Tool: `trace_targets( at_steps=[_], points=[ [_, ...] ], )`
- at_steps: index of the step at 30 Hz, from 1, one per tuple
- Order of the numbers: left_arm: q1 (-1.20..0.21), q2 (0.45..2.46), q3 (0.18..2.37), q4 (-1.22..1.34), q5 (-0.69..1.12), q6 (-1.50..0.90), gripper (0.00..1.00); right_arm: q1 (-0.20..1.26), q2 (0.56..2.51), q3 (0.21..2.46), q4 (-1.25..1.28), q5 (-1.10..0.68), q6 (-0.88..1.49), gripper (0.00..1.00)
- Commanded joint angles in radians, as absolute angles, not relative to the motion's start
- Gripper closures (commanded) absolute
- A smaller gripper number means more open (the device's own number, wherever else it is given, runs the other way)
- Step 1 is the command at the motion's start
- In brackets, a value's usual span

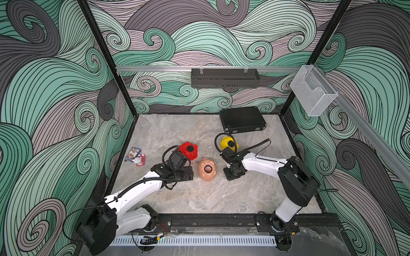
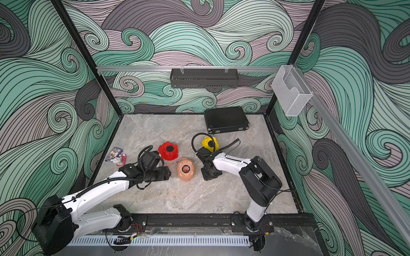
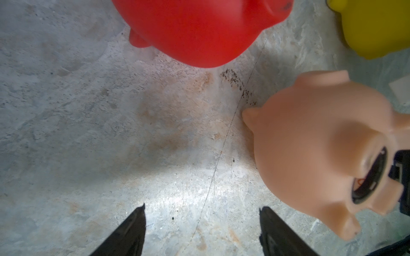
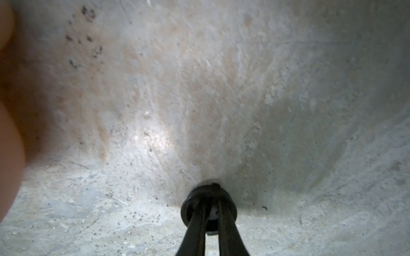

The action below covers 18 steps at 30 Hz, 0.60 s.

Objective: Close piggy banks
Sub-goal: Pick up the knob at the center of the board.

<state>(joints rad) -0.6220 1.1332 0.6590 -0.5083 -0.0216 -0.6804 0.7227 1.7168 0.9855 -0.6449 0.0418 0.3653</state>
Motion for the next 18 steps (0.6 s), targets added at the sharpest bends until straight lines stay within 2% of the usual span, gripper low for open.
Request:
trace_targets(
  at_steps=[1,6,18],
  points=[
    [-0.614,1.112,0.643,-0.513,-0.030,-0.676,0.20,0.724,1.759,0.979,-0.679,0.093,0.348,0.90],
    [-0.611,1.120,0.635,-0.502,-0.029,-0.669,0.20,0.724,1.755,0.982,-0.680,0.098,0.334,1.00],
    [-0.600,1.103,0.631,-0.483,0.014,-0.657,0.20,0.725,1.593,1.002,-0.693,0.108,0.257,1.00]
  ],
)
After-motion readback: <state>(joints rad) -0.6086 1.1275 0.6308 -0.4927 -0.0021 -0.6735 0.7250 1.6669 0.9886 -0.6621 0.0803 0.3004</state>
